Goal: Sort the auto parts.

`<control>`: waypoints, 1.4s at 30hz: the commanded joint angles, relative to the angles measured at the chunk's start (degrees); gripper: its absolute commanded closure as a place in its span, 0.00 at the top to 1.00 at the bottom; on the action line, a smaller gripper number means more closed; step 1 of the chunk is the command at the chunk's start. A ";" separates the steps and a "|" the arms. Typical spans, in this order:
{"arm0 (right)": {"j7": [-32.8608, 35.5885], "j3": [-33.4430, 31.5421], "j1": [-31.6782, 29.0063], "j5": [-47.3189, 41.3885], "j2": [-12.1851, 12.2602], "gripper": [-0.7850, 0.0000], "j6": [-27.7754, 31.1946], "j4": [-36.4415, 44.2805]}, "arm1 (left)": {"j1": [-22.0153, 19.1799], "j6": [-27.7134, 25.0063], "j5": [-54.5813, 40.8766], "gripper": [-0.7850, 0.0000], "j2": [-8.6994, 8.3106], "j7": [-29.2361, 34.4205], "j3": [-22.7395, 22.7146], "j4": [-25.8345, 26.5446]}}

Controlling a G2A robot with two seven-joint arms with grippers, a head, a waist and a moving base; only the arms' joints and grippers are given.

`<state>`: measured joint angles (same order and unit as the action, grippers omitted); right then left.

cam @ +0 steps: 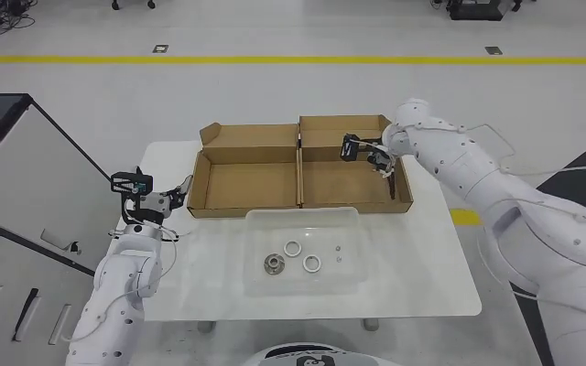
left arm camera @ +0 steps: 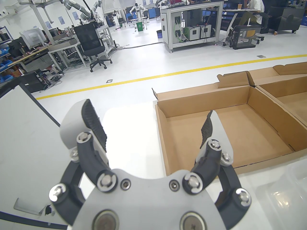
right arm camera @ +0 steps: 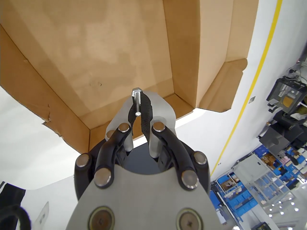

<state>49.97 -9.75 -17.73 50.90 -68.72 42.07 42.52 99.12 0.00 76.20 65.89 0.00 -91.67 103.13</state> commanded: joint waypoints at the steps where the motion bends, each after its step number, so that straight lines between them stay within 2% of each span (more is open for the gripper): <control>1: -0.19 -0.10 -0.27 -0.13 -0.67 0.00 0.08 -1.51 | 0.00 0.00 0.00 1.00 0.00 0.00 0.00 0.00; 16: -3.05 -0.09 -2.02 1.44 -5.43 0.00 2.90 -11.74 | 0.00 0.00 0.00 1.00 0.00 0.00 0.00 0.00; 30: -5.26 -0.38 -3.09 3.07 -8.53 0.00 5.38 -18.02 | 0.00 0.00 0.00 1.00 0.00 0.00 0.00 0.00; 32: -5.52 -0.49 -3.08 3.26 -8.87 0.23 5.61 -18.63 | 0.00 0.00 0.00 1.00 0.00 0.00 0.00 0.00; 33: -5.62 -0.52 -3.09 3.39 -9.02 0.40 5.73 -18.93 | 0.00 0.00 0.00 1.00 0.00 0.00 0.00 0.00; 34: -5.72 -0.57 -3.07 3.50 -9.18 0.46 5.82 -19.17 | 0.00 0.00 0.00 1.00 0.00 0.00 0.00 0.00; 35: -5.81 -0.62 -3.04 3.62 -9.33 0.65 5.90 -19.39 | 0.00 0.00 0.00 1.00 0.00 0.00 0.00 0.00; 36: -5.87 -0.68 -2.98 3.74 -9.47 1.00 5.94 -19.54 | 0.00 0.00 0.00 1.00 0.00 0.00 0.00 0.00; 42: -6.94 -0.95 -2.30 5.20 -10.10 1.00 5.77 -19.00 | 0.00 0.00 0.00 1.00 0.00 0.00 0.00 0.00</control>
<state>43.06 -10.68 -20.15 55.89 -78.76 47.89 23.34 99.12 0.00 76.20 65.89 0.00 -91.67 103.13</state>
